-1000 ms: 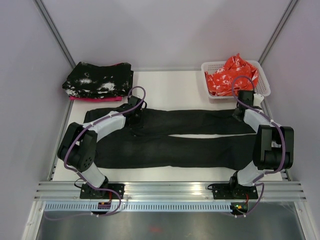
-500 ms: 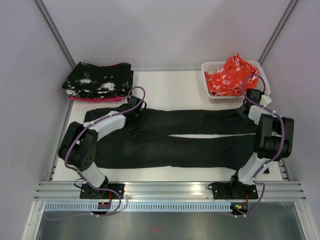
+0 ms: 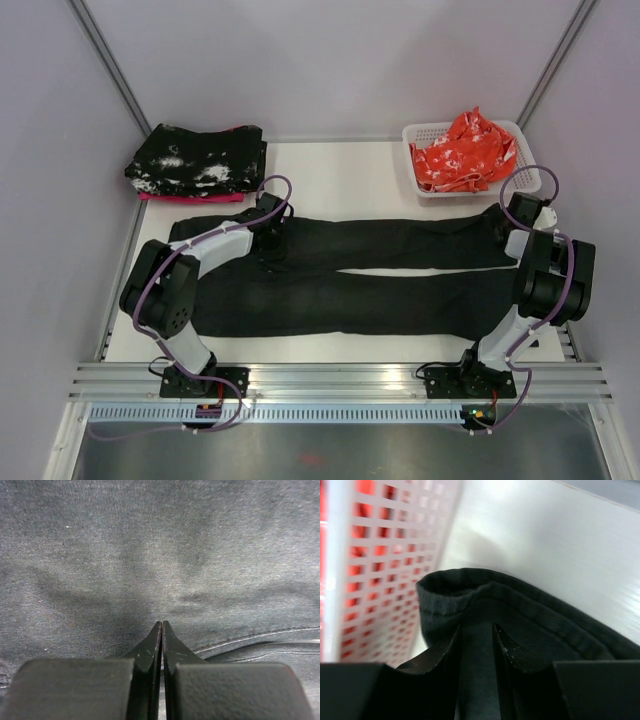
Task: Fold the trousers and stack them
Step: Flatten the trousers out
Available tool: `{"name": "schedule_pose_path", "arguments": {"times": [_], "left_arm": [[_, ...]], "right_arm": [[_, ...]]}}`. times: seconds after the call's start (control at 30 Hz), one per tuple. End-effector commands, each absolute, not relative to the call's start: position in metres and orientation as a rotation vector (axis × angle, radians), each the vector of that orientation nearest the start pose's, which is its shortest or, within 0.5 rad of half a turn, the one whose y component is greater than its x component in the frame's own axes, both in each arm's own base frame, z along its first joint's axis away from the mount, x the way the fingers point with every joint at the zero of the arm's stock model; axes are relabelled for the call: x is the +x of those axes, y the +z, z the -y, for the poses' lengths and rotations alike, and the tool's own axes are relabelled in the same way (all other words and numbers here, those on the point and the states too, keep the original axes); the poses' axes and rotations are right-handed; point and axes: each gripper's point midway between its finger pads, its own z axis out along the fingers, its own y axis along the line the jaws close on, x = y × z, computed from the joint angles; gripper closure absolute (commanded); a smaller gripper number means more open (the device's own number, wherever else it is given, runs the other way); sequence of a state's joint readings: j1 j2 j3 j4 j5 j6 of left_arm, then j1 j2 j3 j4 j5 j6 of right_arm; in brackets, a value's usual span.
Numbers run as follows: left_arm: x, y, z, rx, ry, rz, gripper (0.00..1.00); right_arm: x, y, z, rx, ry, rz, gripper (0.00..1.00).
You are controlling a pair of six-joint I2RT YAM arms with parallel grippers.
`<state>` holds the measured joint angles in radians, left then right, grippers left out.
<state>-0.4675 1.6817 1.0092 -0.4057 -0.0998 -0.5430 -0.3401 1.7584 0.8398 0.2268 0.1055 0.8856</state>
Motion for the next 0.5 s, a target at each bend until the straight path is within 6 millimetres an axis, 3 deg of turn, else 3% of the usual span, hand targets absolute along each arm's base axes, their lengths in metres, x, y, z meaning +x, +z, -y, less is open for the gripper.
{"name": "schedule_pose_path", "arguments": {"times": [0.0,0.17,0.27,0.37,0.47], "left_arm": [[0.335,0.041,0.175,-0.114,-0.242,-2.637,0.97],[0.337,0.04,0.176,-0.117,-0.236,-2.645,0.97],[0.337,0.037,0.176,-0.13,-0.235,-2.653,0.97],[0.337,0.036,0.177,-0.13,-0.232,-2.663,0.97],[0.338,0.036,0.175,-0.135,-0.217,-2.661,0.96]], "right_arm": [[0.454,0.073,0.13,1.289,0.39,-1.623,0.64],[0.462,0.07,0.138,1.317,0.37,-1.644,0.68],[0.461,0.048,0.147,1.414,0.351,-1.689,0.73],[0.45,0.011,0.152,1.509,0.292,-1.797,0.8],[0.436,0.003,0.157,1.518,0.199,-1.871,0.81]]}}
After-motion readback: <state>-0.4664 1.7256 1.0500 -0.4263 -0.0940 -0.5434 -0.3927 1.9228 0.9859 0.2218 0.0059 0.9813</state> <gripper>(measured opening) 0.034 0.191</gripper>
